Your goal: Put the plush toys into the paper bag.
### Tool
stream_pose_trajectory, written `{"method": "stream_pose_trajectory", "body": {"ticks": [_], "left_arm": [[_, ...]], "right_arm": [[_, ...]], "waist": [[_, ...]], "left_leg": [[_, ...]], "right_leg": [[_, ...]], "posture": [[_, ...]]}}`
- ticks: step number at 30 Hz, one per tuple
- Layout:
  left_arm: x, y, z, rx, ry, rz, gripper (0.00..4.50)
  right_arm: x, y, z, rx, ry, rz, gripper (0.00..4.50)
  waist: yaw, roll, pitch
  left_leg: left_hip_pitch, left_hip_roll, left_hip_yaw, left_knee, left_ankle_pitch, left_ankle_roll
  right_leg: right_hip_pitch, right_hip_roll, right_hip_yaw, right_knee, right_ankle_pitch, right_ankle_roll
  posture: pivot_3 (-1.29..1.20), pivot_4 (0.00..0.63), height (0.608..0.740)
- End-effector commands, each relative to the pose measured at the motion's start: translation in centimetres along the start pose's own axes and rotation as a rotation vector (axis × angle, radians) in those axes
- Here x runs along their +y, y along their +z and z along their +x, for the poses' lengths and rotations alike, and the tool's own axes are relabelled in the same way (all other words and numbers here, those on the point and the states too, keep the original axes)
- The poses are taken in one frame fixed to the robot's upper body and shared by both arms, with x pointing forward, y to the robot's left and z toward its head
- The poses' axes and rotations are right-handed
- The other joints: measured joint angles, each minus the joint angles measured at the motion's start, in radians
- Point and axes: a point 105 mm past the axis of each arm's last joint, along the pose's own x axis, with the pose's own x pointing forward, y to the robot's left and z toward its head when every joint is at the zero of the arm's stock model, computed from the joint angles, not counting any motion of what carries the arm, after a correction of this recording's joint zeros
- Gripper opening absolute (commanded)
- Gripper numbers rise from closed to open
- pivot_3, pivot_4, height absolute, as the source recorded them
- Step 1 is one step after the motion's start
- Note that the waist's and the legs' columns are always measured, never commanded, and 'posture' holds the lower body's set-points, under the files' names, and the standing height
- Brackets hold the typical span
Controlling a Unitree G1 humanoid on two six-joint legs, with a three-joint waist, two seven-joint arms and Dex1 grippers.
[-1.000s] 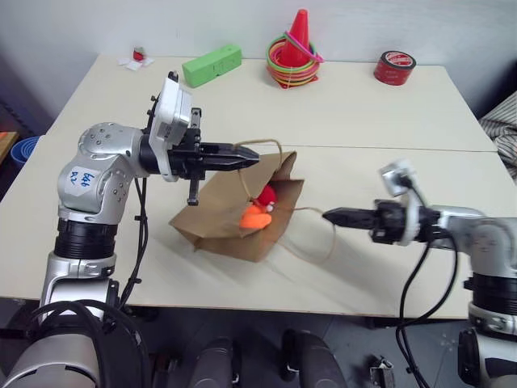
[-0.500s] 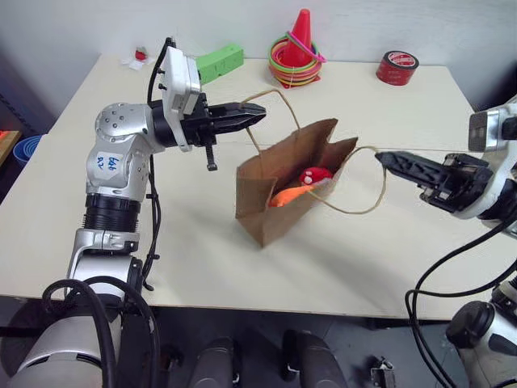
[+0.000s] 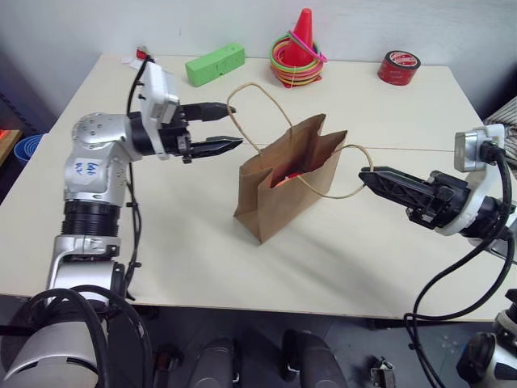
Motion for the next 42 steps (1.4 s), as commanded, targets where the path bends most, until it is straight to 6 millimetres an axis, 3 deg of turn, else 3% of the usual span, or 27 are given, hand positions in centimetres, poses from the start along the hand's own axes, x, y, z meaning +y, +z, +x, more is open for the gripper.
{"method": "stream_pose_trajectory", "body": {"ticks": [1, 3, 8, 12, 15, 17, 26, 29, 33, 36, 42], "left_arm": [[-0.2, 0.7, -1.5, 0.015, 0.001, 0.011, 3.83], [-0.6, 0.4, -2.4, 0.033, 0.0, -0.018, 4.44], [-2.5, -0.8, -3.5, 0.069, -0.018, -0.12, 4.44], [-4.2, -1.4, -3.7, 0.066, -0.001, -0.173, 4.44], [-5.7, -1.9, -2.9, 0.044, 0.033, -0.214, 4.5], [-6.4, -2.1, -2.2, 0.027, 0.055, -0.226, 4.5], [-8.6, -2.7, 1.5, -0.024, 0.064, -0.251, 4.5], [-8.6, -2.7, 2.7, -0.052, 0.103, -0.253, 4.5], [-7.9, -3.5, 3.5, -0.033, 0.175, -0.229, 4.5], [-7.9, -4.2, 4.0, -0.01, 0.178, -0.213, 3.89], [-7.4, -5.4, 5.1, 0.01, 0.138, -0.241, 1.95]], "right_arm": [[0.9, 1.3, -0.8, -0.038, 0.002, -0.105, 3.88], [0.6, 1.5, -1.2, -0.048, -0.023, -0.136, 4.48], [0.7, 2.8, -2.3, -0.197, -0.036, -0.245, 4.48], [-0.1, 0.7, -3.0, -0.101, -0.075, -0.299, 4.48], [-1.1, -3.1, -2.7, 0.084, -0.088, -0.51, 3.88], [-1.3, -5.2, -2.5, 0.148, -0.04, -0.61, 3.18], [-0.1, -9.1, -0.4, 0.137, 0.087, -0.667, 0.03], [0.0, -8.8, -0.7, 0.116, 0.07, -0.744, 0.03], [0.1, -7.1, -1.9, 0.05, -0.023, -0.724, 0.18], [0.5, -7.0, -3.0, 0.052, -0.057, -0.727, 0.95], [0.3, -6.2, -4.4, 0.046, -0.157, -0.892, 3.06]], "waist": [[0.0, 0.0, 0.0], [0.0, 0.0, 0.0], [0.001, 0.0, 0.0], [0.002, 0.0, 0.0], [0.006, 0.0, 0.0], [0.005, -0.001, 0.0], [0.004, -0.001, 0.0], [0.006, -0.001, 0.0], [0.007, -0.001, 0.0], [0.007, -0.001, 0.0], [0.005, -0.001, 0.0]], "left_leg": [[0.0, 0.0, 0.0, 0.0, 0.0, 0.0], [0.0, 0.0, 0.0, 0.0, 0.0, 0.0], [0.0, 0.0, 0.0, 0.0, 0.0, 0.0], [0.0, 0.001, -0.001, 0.0, 0.0, 0.0], [0.0, 0.0, -0.001, 0.0, -0.001, 0.001], [0.001, 0.0, -0.001, 0.0, -0.001, 0.001], [0.005, 0.0, 0.0, 0.0, 0.0, -0.001], [0.005, 0.0, 0.0, 0.0, 0.0, 0.0], [0.005, 0.0, 0.0, 0.0, 0.0, 0.0], [0.005, 0.0, -0.001, 0.0, 0.0, 0.0], [0.006, -0.001, 0.0, 0.0, 0.0, 0.0]], "right_leg": [[0.0, 0.0, 0.0, 0.0, 0.0, 0.0], [0.0, 0.0, 0.0, 0.0, 0.0, 0.0], [0.0, -0.001, 0.0, -0.001, 0.0, 0.0], [0.001, -0.001, 0.0, -0.001, 0.0, 0.0], [0.001, -0.002, 0.0, -0.001, 0.0, 0.0], [0.003, -0.002, 0.0, -0.002, 0.0, 0.001], [0.004, -0.002, 0.002, -0.001, 0.001, 0.002], [0.005, -0.002, 0.002, -0.001, 0.001, 0.002], [0.005, -0.002, 0.002, -0.001, 0.001, 0.002], [0.005, -0.002, 0.002, -0.002, 0.001, 0.002], [0.006, -0.002, 0.002, -0.002, 0.001, 0.002]], "posture": [[0.0, 0.15, 0.74], [0.0, 0.15, 0.74], [0.0, 0.15, 0.74], [0.0, 0.15, 0.74], [0.0, 0.15, 0.74], [0.0, 0.15, 0.74], [0.0, 0.15, 0.74], [0.0, 0.15, 0.74], [0.0, 0.15, 0.74], [0.0, 0.15, 0.74], [0.0, 0.15, 0.74]]}}
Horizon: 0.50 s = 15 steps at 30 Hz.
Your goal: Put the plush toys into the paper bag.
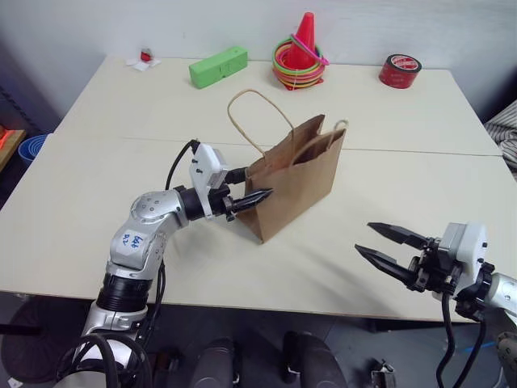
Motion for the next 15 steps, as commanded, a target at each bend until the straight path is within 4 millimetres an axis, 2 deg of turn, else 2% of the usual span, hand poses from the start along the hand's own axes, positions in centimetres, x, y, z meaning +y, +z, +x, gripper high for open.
{"method": "stream_pose_trajectory", "body": {"ticks": [1, 4, 6, 9, 13, 15], "left_arm": [[-0.4, 0.5, 1.0, -0.023, -0.061, 0.007, 1.64], [-0.6, 0.5, 1.8, -0.024, -0.135, -0.01, 0.62], [-0.3, 0.8, 2.0, -0.041, -0.156, -0.019, 0.02], [-0.3, 0.9, 1.2, -0.024, -0.345, -0.019, 0.02], [-1.2, 2.4, -0.3, -0.114, -0.615, -0.024, 0.02], [-1.1, 1.7, -0.7, -0.041, -0.7, -0.001, 0.02]], "right_arm": [[-0.7, 2.0, -0.7, -0.04, -0.071, -0.198, 3.39], [0.5, 3.1, -1.4, -0.109, -0.011, -0.259, 4.47], [0.5, 2.9, -1.9, -0.087, -0.029, -0.243, 4.5], [0.5, 2.9, -3.5, -0.024, -0.058, -0.248, 4.5], [0.4, 3.6, -4.2, 0.011, -0.095, -0.29, 4.5], [0.3, 4.2, -4.8, 0.033, -0.116, -0.314, 4.5]], "waist": [[-0.001, 0.0, 0.0], [0.0, 0.0, 0.0], [0.001, 0.0, 0.0], [0.002, 0.0, 0.0], [-0.002, 0.0, 0.0], [-0.002, 0.0, 0.0]], "left_leg": [[0.0, 0.0, 0.0, 0.0, 0.0, 0.0], [0.0, 0.0, 0.0, 0.0, 0.0, 0.0], [-0.001, 0.0, 0.0, 0.0, 0.0, 0.0], [-0.001, 0.0, 0.0, 0.0, 0.0, 0.0], [0.0, 0.0, 0.001, 0.0, 0.0, 0.0], [0.0, 0.0, 0.002, 0.0, 0.0, 0.0]], "right_leg": [[0.0, 0.0, 0.0, 0.0, 0.0, 0.0], [0.0, 0.001, 0.0, 0.0, 0.0, 0.0], [0.0, 0.003, -0.001, 0.0, 0.0, 0.0], [0.0, 0.003, -0.001, 0.0, 0.0, 0.0], [0.0, 0.005, -0.003, 0.0, 0.0, 0.0], [0.0, 0.005, -0.002, 0.001, 0.0, 0.0]], "posture": [[0.0, 0.15, 0.74], [0.0, 0.15, 0.74], [0.0, 0.15, 0.74], [0.0, 0.15, 0.74], [0.0, 0.15, 0.74], [0.0, 0.15, 0.74]]}}
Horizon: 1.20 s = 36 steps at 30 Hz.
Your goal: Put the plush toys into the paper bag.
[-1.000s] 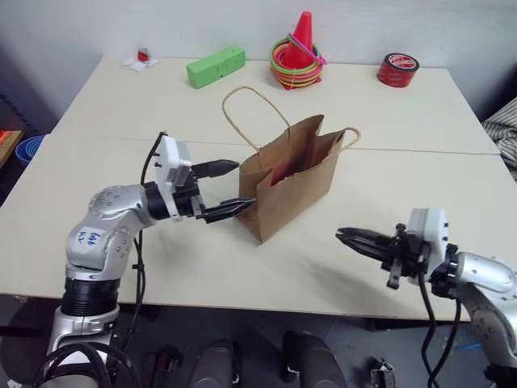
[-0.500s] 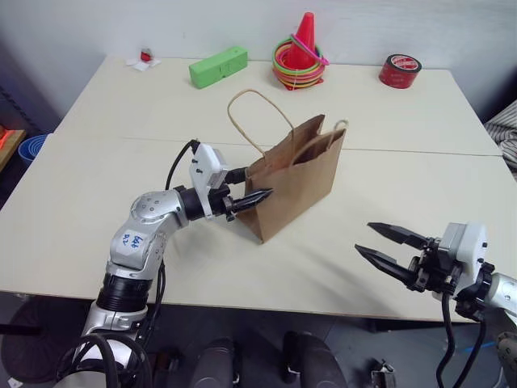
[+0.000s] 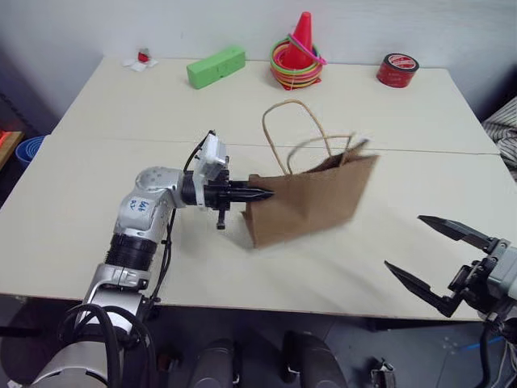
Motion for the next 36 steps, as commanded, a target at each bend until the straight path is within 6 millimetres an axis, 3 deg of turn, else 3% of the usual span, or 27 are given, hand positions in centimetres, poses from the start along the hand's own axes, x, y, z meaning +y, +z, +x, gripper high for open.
{"method": "stream_pose_trajectory", "body": {"ticks": [1, 8, 12, 16, 19, 23, 31, 36], "left_arm": [[-0.3, -0.1, -0.7, 0.075, -0.155, 0.063, 0.02], [1.3, -1.5, -0.5, 0.165, -0.159, 0.199, 0.02], [1.0, -1.5, -0.6, 0.153, -0.148, 0.241, 0.02], [0.3, -1.2, -1.4, 0.171, -0.115, 0.279, 0.02], [0.5, -0.3, -2.9, 0.188, -0.001, 0.301, 0.6], [0.5, 0.2, -4.7, 0.212, 0.114, 0.288, 1.86], [-3.3, 0.6, -10.7, 0.27, 0.372, 0.15, 4.35], [-5.9, 0.1, -14.7, 0.392, 0.537, 0.142, 4.46]], "right_arm": [[-0.4, 2.0, -0.9, 0.015, -0.018, -0.078, 4.5], [0.2, 2.3, -1.5, 0.056, 0.011, -0.07, 4.5], [0.7, 2.2, -1.3, 0.051, 0.024, 0.042, 4.5], [1.1, 2.3, -1.3, 0.058, 0.061, 0.044, 4.5], [0.4, 1.9, -1.2, 0.06, 0.072, 0.019, 4.5], [-0.7, 1.1, -1.1, 0.063, 0.085, 0.005, 4.5], [-4.0, -0.6, -1.5, 0.1, 0.157, -0.036, 4.5], [-6.6, -2.3, -2.3, 0.161, 0.239, -0.038, 4.5]], "waist": [[0.001, 0.0, 0.0], [0.003, -0.001, 0.0], [0.002, -0.001, 0.0], [0.0, -0.001, 0.0], [-0.005, -0.001, 0.0], [-0.003, -0.001, 0.0], [-0.007, -0.001, 0.0], [-0.013, -0.001, 0.0]], "left_leg": [[0.0, 0.0, 0.0, 0.0, 0.0, 0.0], [-0.001, -0.001, 0.0, 0.0, -0.001, 0.002], [-0.001, -0.001, -0.001, 0.0, -0.001, 0.002], [-0.001, 0.0, -0.001, 0.0, -0.001, 0.002], [0.0, 0.0, -0.001, 0.0, -0.001, 0.002], [0.0, 0.0, -0.002, 0.0, -0.001, 0.002], [-0.001, 0.001, -0.002, 0.0, -0.001, 0.002], [0.001, 0.001, -0.002, 0.0, -0.002, 0.002]], "right_leg": [[0.0, 0.0, 0.0, 0.0, 0.0, 0.0], [0.0, -0.001, 0.001, -0.002, 0.0, 0.0], [0.0, -0.003, 0.001, 0.0, 0.0, 0.0], [0.0, -0.004, 0.002, -0.001, 0.0, 0.0], [0.0, -0.004, 0.003, 0.0, 0.0, 0.0], [0.0, -0.004, 0.003, 0.0, 0.0, 0.0], [0.0, -0.006, 0.003, -0.001, 0.0, 0.0], [0.001, -0.007, 0.003, -0.004, 0.0, 0.0]], "posture": [[0.0, 0.15, 0.74], [0.0, 0.15, 0.74], [0.0, 0.15, 0.74], [0.0, 0.15, 0.74], [0.0, 0.15, 0.74], [0.0, 0.15, 0.74], [0.0, 0.15, 0.74], [0.0, 0.15, 0.74]]}}
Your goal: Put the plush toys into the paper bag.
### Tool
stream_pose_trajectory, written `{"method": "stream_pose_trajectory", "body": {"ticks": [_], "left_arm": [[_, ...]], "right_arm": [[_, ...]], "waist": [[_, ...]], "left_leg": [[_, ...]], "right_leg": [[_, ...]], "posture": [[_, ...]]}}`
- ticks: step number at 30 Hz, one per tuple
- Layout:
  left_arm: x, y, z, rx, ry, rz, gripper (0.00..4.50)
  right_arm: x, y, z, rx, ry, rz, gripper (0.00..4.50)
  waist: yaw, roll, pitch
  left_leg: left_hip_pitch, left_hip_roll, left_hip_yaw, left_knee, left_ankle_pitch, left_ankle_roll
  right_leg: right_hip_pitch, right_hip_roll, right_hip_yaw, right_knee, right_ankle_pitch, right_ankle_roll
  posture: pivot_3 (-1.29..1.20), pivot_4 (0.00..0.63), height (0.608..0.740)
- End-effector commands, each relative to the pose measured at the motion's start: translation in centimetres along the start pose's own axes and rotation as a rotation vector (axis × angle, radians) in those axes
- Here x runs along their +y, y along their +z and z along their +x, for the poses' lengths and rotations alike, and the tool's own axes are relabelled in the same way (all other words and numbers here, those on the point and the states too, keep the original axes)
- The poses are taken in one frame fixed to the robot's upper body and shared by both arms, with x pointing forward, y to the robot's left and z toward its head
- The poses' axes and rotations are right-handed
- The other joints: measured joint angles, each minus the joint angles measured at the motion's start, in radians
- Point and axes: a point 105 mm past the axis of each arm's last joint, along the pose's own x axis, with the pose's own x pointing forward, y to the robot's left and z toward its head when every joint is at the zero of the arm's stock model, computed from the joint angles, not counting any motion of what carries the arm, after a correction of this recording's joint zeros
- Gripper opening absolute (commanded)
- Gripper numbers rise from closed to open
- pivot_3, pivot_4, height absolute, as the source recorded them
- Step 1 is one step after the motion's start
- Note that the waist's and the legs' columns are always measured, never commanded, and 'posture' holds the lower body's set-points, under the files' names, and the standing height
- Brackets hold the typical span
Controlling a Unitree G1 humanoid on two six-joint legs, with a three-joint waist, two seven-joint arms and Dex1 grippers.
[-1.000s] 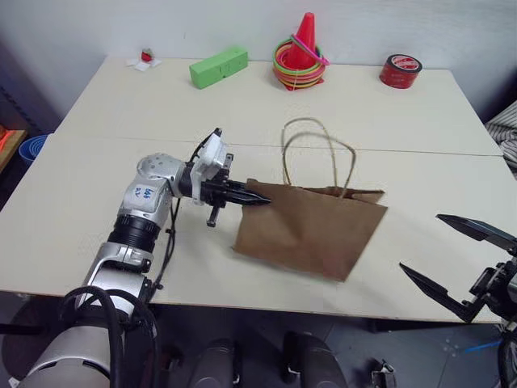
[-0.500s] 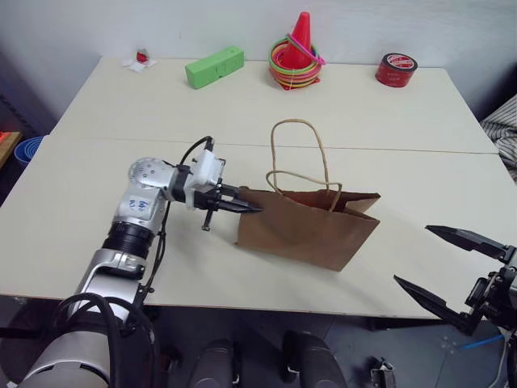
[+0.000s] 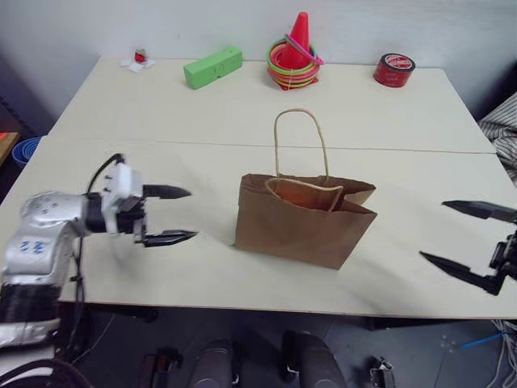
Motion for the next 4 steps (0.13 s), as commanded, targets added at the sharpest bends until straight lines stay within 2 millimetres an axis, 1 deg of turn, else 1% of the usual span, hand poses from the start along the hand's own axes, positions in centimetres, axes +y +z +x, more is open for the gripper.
{"method": "stream_pose_trajectory", "body": {"ticks": [1, 4], "left_arm": [[0.3, 0.7, -2.2, 0.023, 0.12, 0.069, 4.46], [0.2, 0.5, -3.2, 0.037, 0.174, 0.094, 4.46]], "right_arm": [[-0.4, -0.9, -0.7, 0.028, 0.074, -0.001, 4.5], [-0.6, -1.4, -0.9, 0.032, 0.103, 0.001, 4.5]], "waist": [[0.006, 0.0, 0.0], [0.013, 0.0, 0.0]], "left_leg": [[0.0, 0.0, -0.001, 0.0, 0.0, 0.0], [0.0, 0.0, -0.001, 0.0, 0.0, 0.0]], "right_leg": [[0.0, 0.0, -0.001, 0.0, 0.0, 0.0], [0.0, -0.001, -0.001, 0.0, 0.0, -0.001]], "posture": [[0.0, 0.15, 0.74], [0.0, 0.15, 0.74]]}}
